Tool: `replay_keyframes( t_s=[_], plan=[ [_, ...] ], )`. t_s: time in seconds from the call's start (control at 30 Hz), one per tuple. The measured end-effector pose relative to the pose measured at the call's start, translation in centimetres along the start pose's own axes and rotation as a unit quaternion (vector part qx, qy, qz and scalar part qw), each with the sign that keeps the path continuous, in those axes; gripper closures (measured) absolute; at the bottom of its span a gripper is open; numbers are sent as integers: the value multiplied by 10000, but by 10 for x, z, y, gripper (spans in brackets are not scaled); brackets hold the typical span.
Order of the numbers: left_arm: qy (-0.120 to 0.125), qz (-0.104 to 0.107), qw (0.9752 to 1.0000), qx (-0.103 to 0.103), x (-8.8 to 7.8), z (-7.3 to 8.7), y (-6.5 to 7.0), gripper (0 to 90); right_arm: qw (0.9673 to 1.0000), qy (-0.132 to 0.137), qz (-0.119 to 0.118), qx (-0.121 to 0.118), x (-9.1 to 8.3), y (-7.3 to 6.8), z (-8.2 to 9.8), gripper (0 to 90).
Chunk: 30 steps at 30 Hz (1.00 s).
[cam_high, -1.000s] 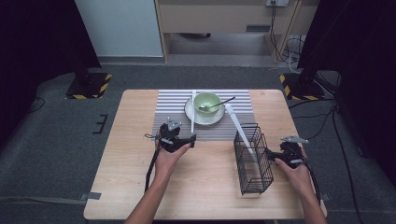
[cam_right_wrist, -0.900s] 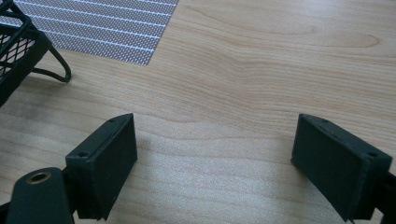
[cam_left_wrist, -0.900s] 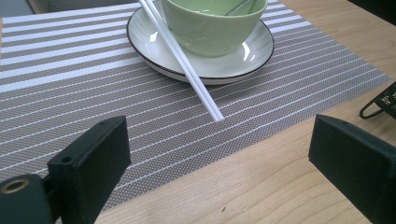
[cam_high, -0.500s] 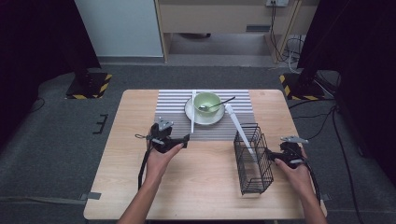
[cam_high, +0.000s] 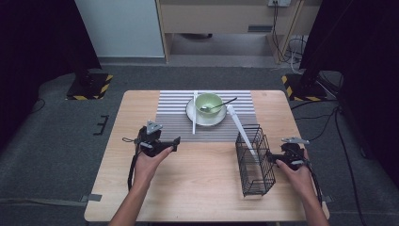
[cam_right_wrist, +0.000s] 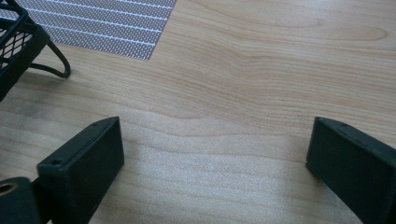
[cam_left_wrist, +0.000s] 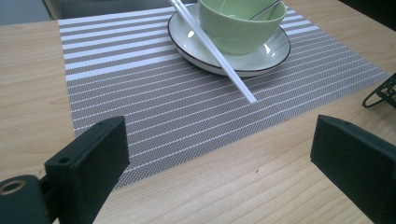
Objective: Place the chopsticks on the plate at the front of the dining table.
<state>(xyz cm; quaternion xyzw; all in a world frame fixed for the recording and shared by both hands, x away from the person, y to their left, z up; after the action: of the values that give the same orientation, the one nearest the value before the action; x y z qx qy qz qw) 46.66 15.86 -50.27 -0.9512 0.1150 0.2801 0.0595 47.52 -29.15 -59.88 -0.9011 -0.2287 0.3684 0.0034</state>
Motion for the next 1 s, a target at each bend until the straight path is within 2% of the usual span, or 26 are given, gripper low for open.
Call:
replay_keyframes(
  t_s=[0.2, 0.37, 0.57, 1.0],
  plan=[
    [-101, -43, 9999, 25, -3, 10, -9, 37, 9999, -26, 63, 75, 1, 0, 1, 4],
    [-111, -72, 9999, -30, -5, 14, -16, 37, 9997, -3, 158, 159, 0, -1, 1, 3],
    [-169, -150, 9997, 39, -7, 21, -25, 37, 9994, 9, 231, 241, -1, -1, 2, 4],
    [-385, -192, 9991, 18, -11, 49, -40, 38, 9987, 36, 350, 364, -1, -3, 3, 4]
  ],
)
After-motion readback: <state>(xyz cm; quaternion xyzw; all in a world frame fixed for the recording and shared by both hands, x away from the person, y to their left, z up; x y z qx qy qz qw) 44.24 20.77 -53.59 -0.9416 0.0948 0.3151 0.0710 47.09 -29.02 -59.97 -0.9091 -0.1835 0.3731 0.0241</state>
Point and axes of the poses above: each handheld gripper's, and its own axes: x roughly forward along the jaws, z roughly out of its underside, y roughly to its right, the point moved 7 cm from there along x, roughly forward along the jaws, and after that the axes turned 14 degrees about -z, right-handed, at the moved point
